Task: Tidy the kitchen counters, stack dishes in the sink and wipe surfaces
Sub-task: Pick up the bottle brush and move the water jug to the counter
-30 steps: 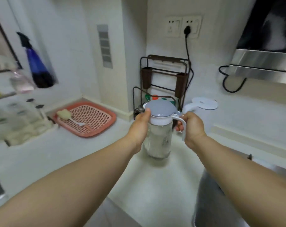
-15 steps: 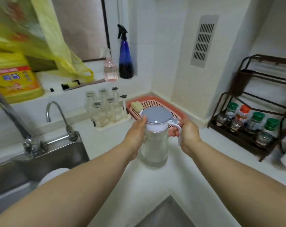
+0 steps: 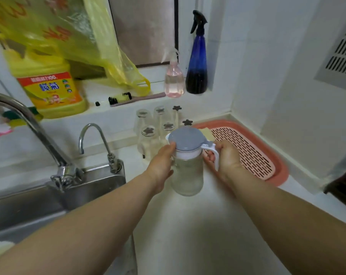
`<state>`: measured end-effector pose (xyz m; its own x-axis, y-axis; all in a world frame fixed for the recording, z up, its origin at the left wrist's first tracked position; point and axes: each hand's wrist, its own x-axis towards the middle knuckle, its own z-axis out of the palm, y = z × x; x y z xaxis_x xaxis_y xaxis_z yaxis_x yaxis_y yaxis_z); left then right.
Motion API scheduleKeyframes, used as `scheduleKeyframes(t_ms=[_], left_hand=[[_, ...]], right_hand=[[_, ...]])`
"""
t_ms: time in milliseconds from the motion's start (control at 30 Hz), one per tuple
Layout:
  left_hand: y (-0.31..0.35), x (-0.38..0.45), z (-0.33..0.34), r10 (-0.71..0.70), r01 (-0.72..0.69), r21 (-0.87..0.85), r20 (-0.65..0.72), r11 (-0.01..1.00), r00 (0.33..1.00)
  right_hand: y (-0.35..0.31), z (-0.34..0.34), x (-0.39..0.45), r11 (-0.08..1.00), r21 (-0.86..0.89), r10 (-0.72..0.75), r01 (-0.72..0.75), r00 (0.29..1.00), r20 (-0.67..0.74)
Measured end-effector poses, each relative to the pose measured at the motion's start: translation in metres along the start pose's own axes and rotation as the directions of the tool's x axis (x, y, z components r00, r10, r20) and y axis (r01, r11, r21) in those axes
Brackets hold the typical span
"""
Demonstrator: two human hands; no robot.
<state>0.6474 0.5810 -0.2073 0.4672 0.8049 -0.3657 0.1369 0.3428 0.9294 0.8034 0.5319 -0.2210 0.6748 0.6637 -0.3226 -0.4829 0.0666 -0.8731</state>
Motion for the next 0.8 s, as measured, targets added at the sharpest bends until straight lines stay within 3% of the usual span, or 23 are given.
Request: scheduleKeyframes(t_ms=[333, 567, 800], left_hand=[[0.008, 0.047, 0.008, 0.022, -0.022, 0.002, -0.026, 1.0, 0.999], [0.006, 0.055, 0.006, 0.029, -0.027, 0.063, -0.035, 0.998, 0.999], [0.01, 0.048, 0.009, -0.01, 0.015, 0.082, -0.064, 0.996, 0.998]], right_hand=[[-0.007, 0.016, 0.036, 0.987, 0.149, 0.061, -0.066, 0.997, 0.04], [-0.005, 0.016, 0.043, 0.992, 0.113, 0.046, -0.055, 0.996, 0.076], [-0.01, 0.019, 0.042, 0.998, 0.018, 0.053, -0.053, 0.999, -0.007]])
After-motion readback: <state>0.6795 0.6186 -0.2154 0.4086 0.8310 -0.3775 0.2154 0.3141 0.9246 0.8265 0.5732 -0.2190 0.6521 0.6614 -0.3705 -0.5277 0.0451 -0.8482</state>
